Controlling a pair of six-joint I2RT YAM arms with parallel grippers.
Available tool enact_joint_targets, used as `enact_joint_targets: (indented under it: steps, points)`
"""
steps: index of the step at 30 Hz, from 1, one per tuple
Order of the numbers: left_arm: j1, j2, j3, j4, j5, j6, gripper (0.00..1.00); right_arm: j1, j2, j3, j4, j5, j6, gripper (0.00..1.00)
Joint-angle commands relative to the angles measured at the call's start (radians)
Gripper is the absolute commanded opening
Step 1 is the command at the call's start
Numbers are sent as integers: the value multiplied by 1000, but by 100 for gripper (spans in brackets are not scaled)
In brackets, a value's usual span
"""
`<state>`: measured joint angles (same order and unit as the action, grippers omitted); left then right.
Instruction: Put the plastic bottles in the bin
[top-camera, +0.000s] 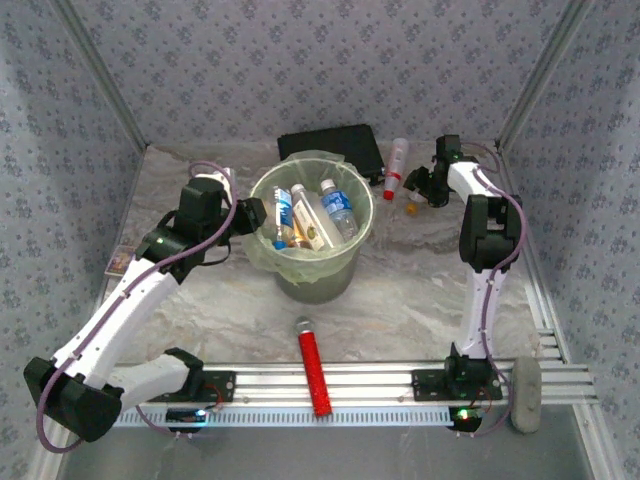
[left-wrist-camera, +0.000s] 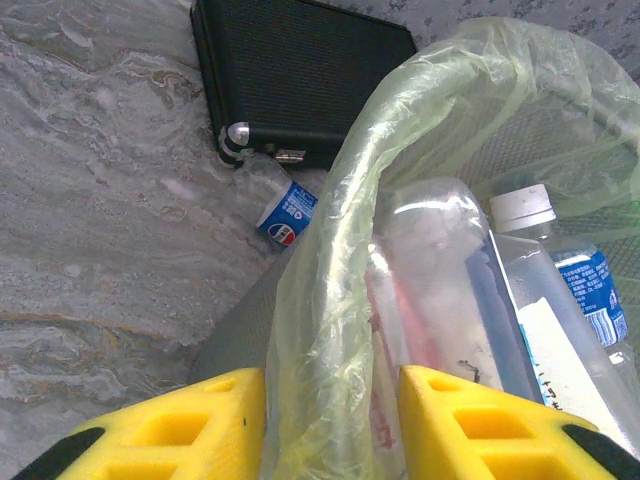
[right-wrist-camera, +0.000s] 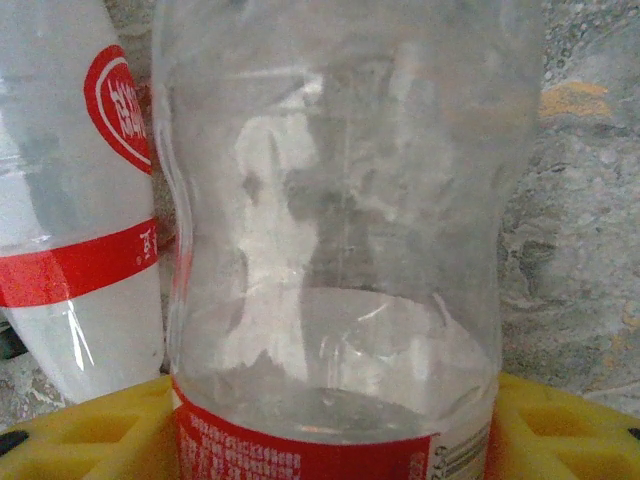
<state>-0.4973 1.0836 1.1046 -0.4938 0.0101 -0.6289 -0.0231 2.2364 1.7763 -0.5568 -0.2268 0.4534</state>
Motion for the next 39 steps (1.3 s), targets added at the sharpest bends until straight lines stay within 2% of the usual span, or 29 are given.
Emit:
enact_joint_targets:
  steps: [1, 7, 12, 18, 23, 28, 34, 39]
  points:
    - [3, -13, 33, -5, -7, 20, 41, -9, -90, -16, -67, 11, -61, 59]
    - [4, -9, 37, -2, -3, 20, 41, -13, -247, -39, -174, 0, -140, 55]
    - [3, 0, 47, -3, 1, 27, 41, -7, -380, -14, -290, -66, -191, 53]
    - [3, 8, 51, 2, 1, 26, 41, 59, -554, 40, -427, -156, -210, 52]
    - [5, 15, 54, 9, 5, 23, 41, 183, -663, 110, -512, -163, -213, 51]
    - [3, 22, 51, 19, 12, 17, 41, 342, -694, 175, -543, -180, -197, 51]
    - [0, 28, 50, 22, 16, 12, 41, 517, -629, 239, -533, -194, -168, 51]
    - [-3, 27, 50, 23, 16, 11, 40, 603, -544, 286, -576, -124, -179, 51]
